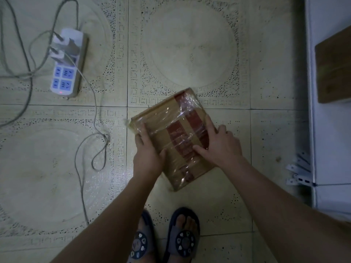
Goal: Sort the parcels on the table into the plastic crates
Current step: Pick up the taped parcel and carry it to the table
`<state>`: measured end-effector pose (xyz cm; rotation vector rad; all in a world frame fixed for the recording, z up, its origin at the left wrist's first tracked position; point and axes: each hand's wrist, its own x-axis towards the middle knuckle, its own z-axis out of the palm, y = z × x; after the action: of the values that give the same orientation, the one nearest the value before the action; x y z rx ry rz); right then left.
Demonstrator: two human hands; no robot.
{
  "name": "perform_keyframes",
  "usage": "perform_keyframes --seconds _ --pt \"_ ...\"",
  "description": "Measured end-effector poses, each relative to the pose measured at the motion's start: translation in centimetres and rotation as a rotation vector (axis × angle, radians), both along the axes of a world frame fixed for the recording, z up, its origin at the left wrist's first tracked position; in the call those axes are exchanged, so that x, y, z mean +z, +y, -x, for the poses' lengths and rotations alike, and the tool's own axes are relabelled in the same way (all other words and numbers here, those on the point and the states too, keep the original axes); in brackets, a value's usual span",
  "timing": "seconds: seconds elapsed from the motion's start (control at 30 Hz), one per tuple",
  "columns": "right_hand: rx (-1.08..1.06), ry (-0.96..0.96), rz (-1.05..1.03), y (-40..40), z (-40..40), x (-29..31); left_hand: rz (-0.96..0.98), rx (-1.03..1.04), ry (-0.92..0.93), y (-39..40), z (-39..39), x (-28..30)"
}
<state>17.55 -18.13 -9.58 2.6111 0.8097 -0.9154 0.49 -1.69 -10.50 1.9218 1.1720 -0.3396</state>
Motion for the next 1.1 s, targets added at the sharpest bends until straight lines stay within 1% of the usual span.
perform_keyframes --seconds 0.07,0.13,0.2,0.27,0.33,0.4,0.53,0.63,0.7,0.87,1.1 --pt "-0.043 0.052 -0.035 -0.8 0.4 -0.2 -0.003 0.057 -0.071 1.2 -0.3 -0.3" --pt "-0.124 0.117 -0.102 -0.9 0.9 -0.8 0.014 0.086 -0.061 1.7 -0.5 -0.6" --pt "-0.221 0.188 -0.159 -0.4 1.6 -1.5 0.039 0.058 -0.036 1.6 -0.6 -1.0" --pt "-0.300 0.227 -0.213 0.0 1.9 -1.8 0.120 0.054 -0.035 1.3 -0.4 -1.4" --pt "-0.329 0.243 -0.259 0.2 1.9 -1.3 0.184 0.050 -0.028 1.3 -0.4 -1.3" --pt "-0.338 0.239 -0.293 0.0 1.9 -0.3 0.206 0.045 -0.007 1.5 -0.6 -0.6" --pt "-0.354 0.187 -0.395 0.3 2.3 4.2 0.227 0.085 -0.057 2.2 -1.0 3.7" --pt "-0.355 0.166 -0.461 1.0 2.5 10.1 0.215 0.105 -0.101 3.0 -0.7 9.2" --pt "-0.353 0.144 -0.489 1.6 2.4 14.8 0.185 0.117 -0.146 3.6 -0.7 14.0" --pt "-0.352 0.087 -0.537 3.5 1.5 28.3 0.044 0.040 -0.269 5.7 -1.8 28.3" --pt "-0.315 -0.016 -0.684 6.5 -0.7 46.8 -0.109 -0.042 -0.387 9.6 -4.0 47.3"
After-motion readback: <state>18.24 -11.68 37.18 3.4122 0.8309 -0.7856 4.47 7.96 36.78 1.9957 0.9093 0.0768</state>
